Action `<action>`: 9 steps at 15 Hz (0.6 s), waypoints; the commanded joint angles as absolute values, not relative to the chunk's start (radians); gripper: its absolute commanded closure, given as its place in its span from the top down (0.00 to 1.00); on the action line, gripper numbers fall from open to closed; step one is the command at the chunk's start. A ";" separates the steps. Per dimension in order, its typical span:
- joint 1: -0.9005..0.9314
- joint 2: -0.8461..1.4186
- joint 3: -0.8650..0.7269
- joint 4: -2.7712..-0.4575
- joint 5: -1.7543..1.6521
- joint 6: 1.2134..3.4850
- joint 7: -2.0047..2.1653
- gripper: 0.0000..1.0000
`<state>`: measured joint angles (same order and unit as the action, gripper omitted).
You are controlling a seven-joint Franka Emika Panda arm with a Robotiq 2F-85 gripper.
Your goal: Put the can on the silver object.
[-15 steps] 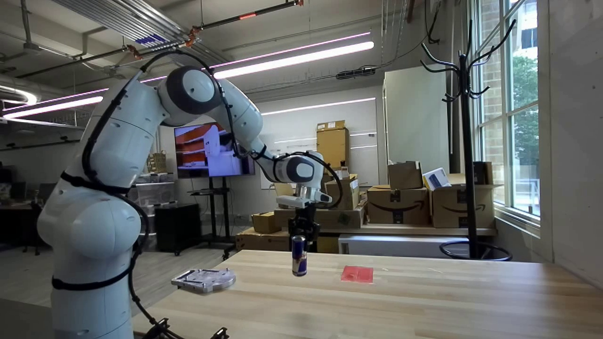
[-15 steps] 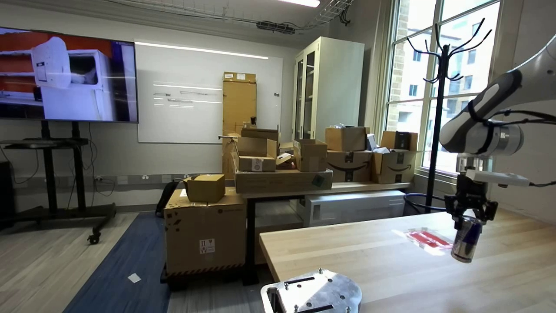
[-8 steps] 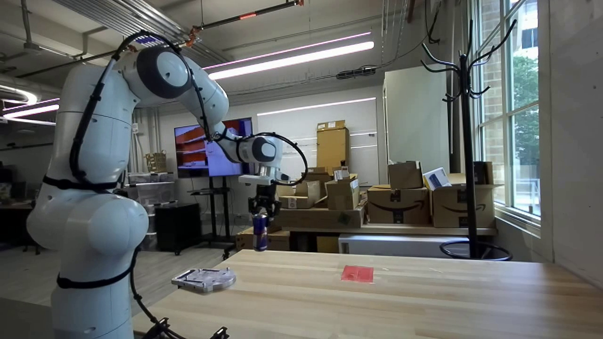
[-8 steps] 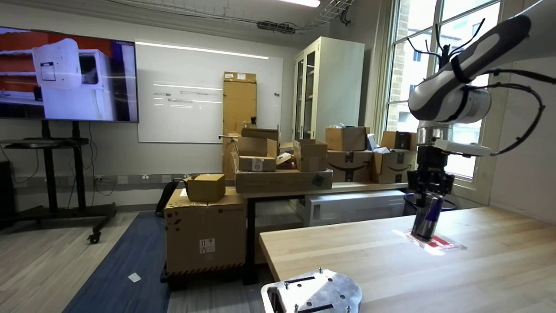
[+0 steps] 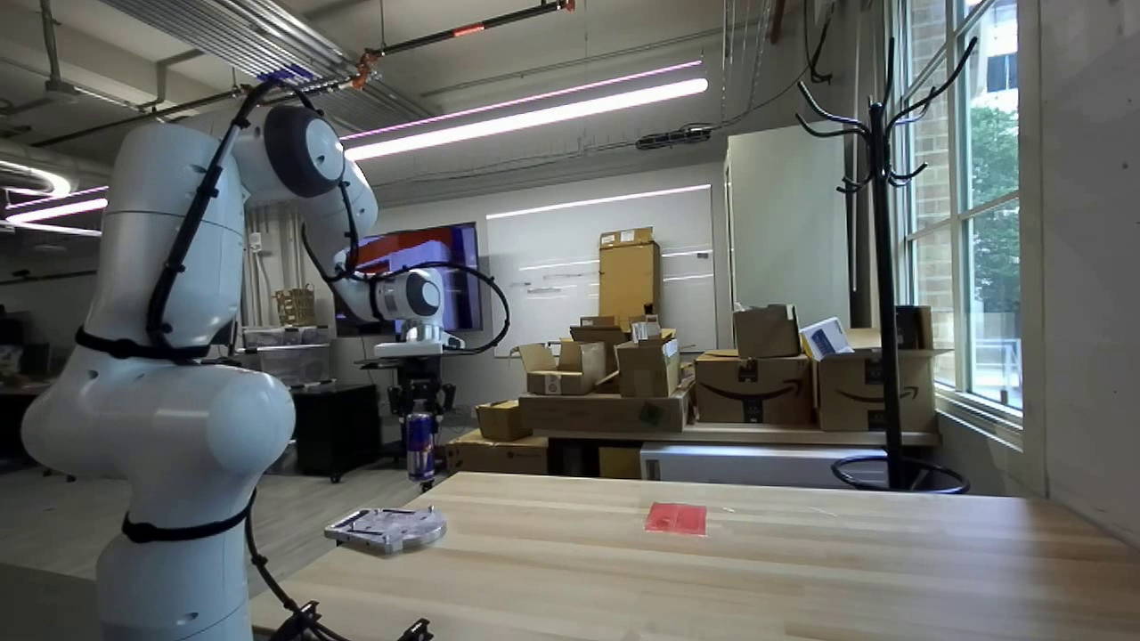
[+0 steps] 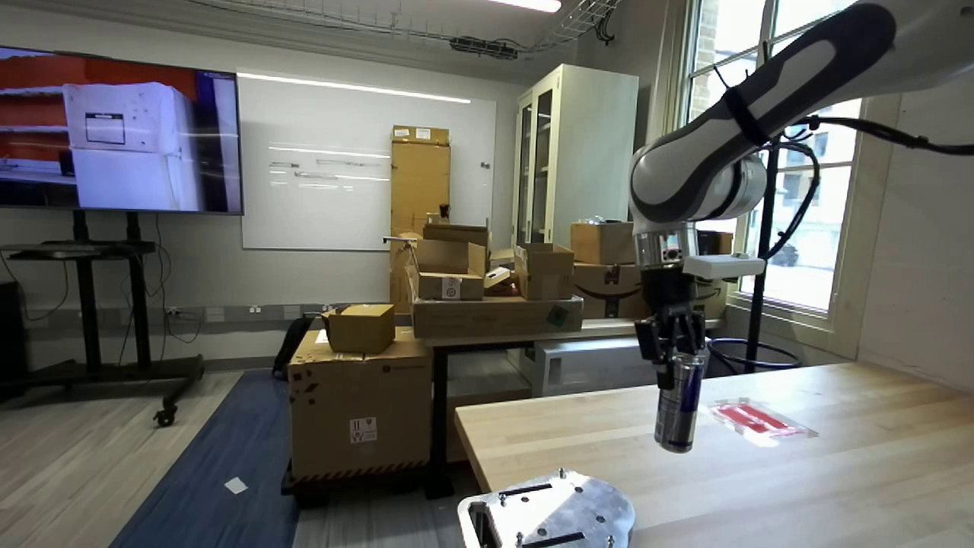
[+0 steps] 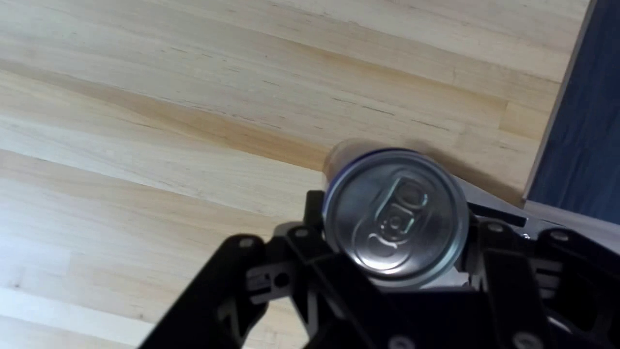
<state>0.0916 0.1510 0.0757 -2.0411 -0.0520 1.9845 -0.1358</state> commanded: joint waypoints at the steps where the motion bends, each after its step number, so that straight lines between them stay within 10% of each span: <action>1: 0.127 0.198 0.112 -1.988 -0.066 1.989 -0.118 0.33; 9: 0.203 0.336 0.158 -1.879 -0.088 1.989 -0.114 0.33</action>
<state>0.1852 0.2825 0.1425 -1.9586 -0.0559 2.0142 -0.1355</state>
